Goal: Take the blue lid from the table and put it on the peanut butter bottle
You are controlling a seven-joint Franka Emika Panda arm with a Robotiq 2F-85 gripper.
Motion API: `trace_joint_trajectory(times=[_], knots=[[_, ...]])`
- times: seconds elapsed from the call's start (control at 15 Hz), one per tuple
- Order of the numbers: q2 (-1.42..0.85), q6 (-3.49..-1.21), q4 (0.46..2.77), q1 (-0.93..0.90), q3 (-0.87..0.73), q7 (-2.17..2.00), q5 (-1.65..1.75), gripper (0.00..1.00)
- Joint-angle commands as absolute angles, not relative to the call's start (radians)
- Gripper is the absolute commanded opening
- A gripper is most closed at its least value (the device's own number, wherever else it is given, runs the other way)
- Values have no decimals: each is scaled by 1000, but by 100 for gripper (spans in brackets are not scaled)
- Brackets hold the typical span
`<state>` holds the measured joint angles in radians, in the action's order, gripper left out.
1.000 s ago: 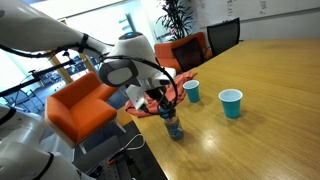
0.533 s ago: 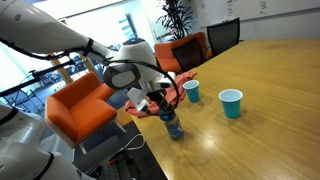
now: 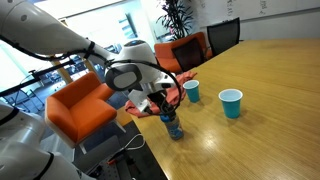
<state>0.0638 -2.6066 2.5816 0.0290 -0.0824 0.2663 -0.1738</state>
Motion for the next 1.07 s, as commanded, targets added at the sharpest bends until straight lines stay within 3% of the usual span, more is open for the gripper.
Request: trace_joint_trajectory(times=[0.0,0.47,0.6,0.73,1.0], knots=[[55,-2652,2593,31,-72,234,-151,54],[33,-2687,2594,28,-65,250,-163,54],[29,-2692,2595,28,-64,251,-167,95],[32,-2689,2596,29,-62,251,-168,100],[107,-2659,2615,26,-56,255,-170,100]])
